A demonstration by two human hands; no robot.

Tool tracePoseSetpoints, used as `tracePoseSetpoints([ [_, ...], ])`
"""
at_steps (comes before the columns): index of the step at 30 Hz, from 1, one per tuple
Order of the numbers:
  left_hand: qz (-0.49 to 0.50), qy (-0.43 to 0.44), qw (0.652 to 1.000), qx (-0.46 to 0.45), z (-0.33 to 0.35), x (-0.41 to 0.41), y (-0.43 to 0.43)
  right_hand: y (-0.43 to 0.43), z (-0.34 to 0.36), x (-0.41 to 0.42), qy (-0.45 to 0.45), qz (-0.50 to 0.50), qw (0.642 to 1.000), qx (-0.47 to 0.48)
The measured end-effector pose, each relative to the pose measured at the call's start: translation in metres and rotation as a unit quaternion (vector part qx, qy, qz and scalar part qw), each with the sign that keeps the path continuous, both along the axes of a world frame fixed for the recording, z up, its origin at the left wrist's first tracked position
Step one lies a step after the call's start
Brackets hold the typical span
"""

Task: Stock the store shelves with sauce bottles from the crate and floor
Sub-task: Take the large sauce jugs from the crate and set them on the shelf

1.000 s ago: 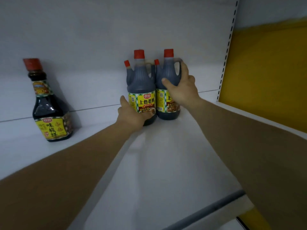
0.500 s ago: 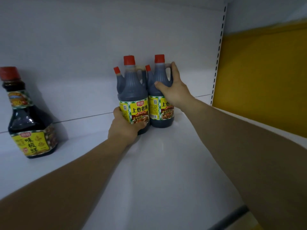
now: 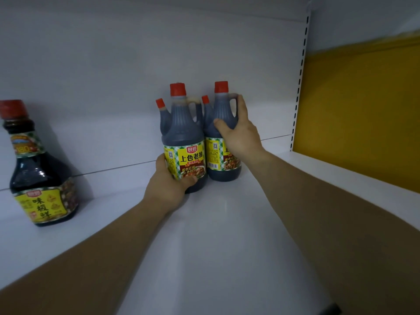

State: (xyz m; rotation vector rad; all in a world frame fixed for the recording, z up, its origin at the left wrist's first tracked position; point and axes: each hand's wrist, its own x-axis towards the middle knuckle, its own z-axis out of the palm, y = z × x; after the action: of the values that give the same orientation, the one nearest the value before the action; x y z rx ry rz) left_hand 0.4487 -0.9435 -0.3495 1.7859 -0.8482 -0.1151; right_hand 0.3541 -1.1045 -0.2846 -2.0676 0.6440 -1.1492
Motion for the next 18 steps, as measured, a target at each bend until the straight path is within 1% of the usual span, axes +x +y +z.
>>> tracePoseSetpoints([
  [5,-0.003,-0.003,1.0,-0.007,0.0,-0.002,0.0,0.002,-0.006,0.007,0.011,-0.009,1.0,-0.001],
  [8,-0.036,0.012,0.999,-0.015,0.002,-0.005,0.002,0.01,-0.004,0.004,0.031,0.006,0.999,0.021],
  [10,-0.068,0.024,0.997,-0.004,0.005,-0.009,0.009,0.015,0.004,-0.008,0.052,-0.004,0.998,0.031],
  [15,-0.125,0.0,0.989,0.074,0.028,-0.032,0.043,0.037,0.021,-0.073,0.133,-0.076,0.988,0.034],
  [18,-0.147,-0.039,0.974,0.169,0.046,-0.065,0.073,0.069,0.027,-0.121,0.168,-0.101,0.98,0.034],
])
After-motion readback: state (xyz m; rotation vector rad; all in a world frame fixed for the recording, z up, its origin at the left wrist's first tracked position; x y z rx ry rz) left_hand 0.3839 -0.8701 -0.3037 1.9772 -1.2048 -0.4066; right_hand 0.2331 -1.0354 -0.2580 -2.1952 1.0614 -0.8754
